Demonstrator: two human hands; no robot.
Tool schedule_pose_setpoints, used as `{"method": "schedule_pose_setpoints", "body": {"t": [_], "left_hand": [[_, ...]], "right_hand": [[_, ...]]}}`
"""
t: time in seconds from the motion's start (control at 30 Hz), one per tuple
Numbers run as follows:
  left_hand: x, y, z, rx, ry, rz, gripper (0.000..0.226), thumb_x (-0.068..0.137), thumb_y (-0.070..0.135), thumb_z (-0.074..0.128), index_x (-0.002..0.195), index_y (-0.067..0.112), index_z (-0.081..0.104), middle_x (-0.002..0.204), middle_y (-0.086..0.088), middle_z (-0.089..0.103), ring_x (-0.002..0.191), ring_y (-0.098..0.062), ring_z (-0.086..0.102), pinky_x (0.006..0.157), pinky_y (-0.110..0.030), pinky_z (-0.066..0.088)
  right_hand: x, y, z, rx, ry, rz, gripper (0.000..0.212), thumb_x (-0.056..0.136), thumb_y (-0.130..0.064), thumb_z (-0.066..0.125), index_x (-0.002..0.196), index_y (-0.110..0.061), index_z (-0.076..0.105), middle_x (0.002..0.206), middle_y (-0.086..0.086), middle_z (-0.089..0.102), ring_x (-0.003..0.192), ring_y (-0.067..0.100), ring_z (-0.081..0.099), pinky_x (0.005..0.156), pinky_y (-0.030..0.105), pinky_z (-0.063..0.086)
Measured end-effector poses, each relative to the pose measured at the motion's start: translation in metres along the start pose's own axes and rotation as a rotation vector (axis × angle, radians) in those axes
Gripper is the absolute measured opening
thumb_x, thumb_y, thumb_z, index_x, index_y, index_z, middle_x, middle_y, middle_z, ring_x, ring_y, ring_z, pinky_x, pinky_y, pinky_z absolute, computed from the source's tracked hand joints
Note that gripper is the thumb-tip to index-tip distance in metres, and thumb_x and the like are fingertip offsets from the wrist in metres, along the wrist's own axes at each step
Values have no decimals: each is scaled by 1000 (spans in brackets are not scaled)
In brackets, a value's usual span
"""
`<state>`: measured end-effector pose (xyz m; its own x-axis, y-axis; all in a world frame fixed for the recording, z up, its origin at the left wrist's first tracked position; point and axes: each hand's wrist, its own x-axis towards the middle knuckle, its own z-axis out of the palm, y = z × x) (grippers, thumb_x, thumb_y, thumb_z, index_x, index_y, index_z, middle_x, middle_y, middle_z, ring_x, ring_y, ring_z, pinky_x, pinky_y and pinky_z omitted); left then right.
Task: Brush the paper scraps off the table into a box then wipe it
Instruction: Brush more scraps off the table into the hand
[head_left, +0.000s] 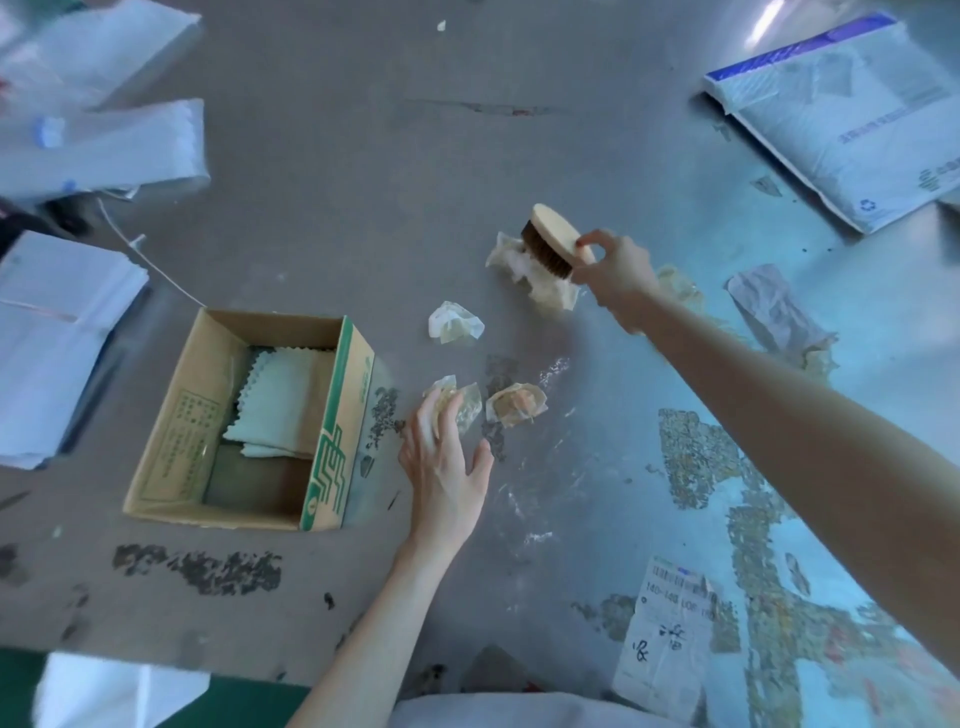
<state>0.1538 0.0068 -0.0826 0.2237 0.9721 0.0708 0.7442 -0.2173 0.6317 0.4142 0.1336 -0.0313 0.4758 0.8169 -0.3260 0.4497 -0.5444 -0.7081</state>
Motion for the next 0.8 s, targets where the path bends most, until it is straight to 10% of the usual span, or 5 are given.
{"method": "schedule_pose_setpoints", "body": {"t": [0.43, 0.8], "left_hand": [[-11, -1, 3, 109, -51, -53, 100, 71, 61, 70, 145, 13, 24, 150, -12, 24, 137, -32, 23, 104, -53, 25], [-47, -21, -18, 244, -88, -14, 84, 74, 63, 60, 138, 16, 35, 150, -12, 26, 135, -31, 27, 97, -52, 25]], "right_hand": [[-139, 40, 20, 146, -358, -74, 45, 77, -3, 66, 116, -25, 64, 77, 8, 56, 45, 13, 44, 41, 18, 34], [-165, 41, -3, 210, -612, -39, 44, 79, 3, 63, 110, -29, 66, 81, 7, 54, 47, 15, 41, 43, 25, 34]]}}
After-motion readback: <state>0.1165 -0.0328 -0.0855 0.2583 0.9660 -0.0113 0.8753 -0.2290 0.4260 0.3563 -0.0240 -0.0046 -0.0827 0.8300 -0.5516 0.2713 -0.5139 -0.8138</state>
